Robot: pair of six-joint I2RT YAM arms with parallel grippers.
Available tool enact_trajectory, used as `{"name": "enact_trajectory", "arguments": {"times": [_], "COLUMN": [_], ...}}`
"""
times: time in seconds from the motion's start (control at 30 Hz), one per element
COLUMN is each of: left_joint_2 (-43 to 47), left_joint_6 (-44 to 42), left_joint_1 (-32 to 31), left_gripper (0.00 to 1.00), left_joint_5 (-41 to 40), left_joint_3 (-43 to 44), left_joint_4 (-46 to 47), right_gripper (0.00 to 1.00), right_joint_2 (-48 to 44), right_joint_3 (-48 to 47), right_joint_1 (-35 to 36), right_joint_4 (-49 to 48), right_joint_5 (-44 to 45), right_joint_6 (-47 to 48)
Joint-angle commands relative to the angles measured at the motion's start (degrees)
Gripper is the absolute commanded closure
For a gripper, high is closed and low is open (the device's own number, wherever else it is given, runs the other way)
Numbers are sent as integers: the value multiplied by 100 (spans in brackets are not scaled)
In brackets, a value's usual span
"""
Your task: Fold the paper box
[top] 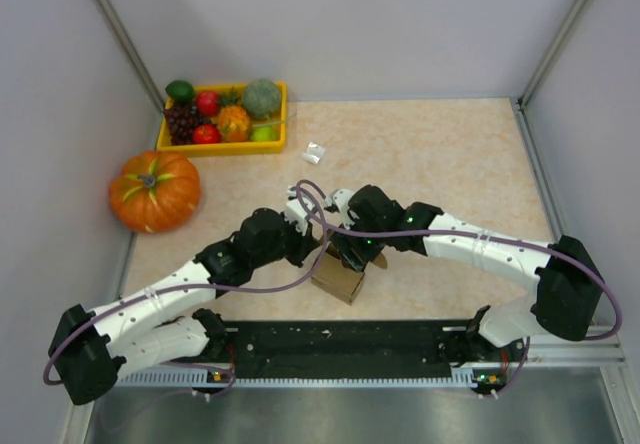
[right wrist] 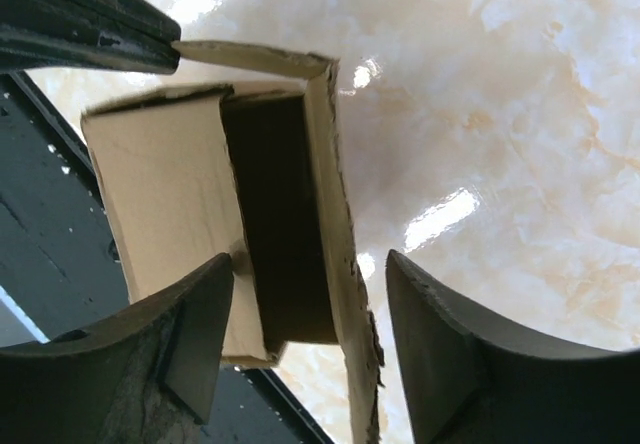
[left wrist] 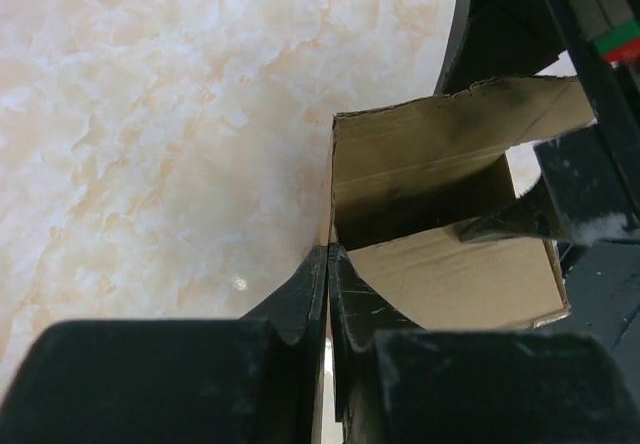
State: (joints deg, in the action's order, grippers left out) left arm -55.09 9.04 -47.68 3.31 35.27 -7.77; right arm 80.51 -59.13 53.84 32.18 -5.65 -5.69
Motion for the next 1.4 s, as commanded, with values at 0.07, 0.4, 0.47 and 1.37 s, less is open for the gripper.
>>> {"name": "enact_trajectory", "arguments": {"times": [0.07, 0.4, 0.47, 1.37], "left_joint_2": [288, 886, 860, -415], "left_joint_6": [695, 1259, 1039, -676], "left_joint_1": [-13, -4, -4, -13], "left_gripper": [86, 45, 39, 94], "left_joint_5": [100, -5, -76, 276], "left_joint_3": [42, -319, -223, 455], "left_joint_4": [-233, -75, -93, 294], "right_gripper": [44, 61, 60, 51], "right_joint_2": [-123, -79, -79, -88], "right_joint_3": [-318, -397, -423, -555], "right_joint_1": [-6, -6, -14, 3], "right_joint_4": [-81, -54, -28, 95], "right_joint_5": [-77, -235, -305, -271], "right_joint_6": [-125, -239, -292, -686]}}
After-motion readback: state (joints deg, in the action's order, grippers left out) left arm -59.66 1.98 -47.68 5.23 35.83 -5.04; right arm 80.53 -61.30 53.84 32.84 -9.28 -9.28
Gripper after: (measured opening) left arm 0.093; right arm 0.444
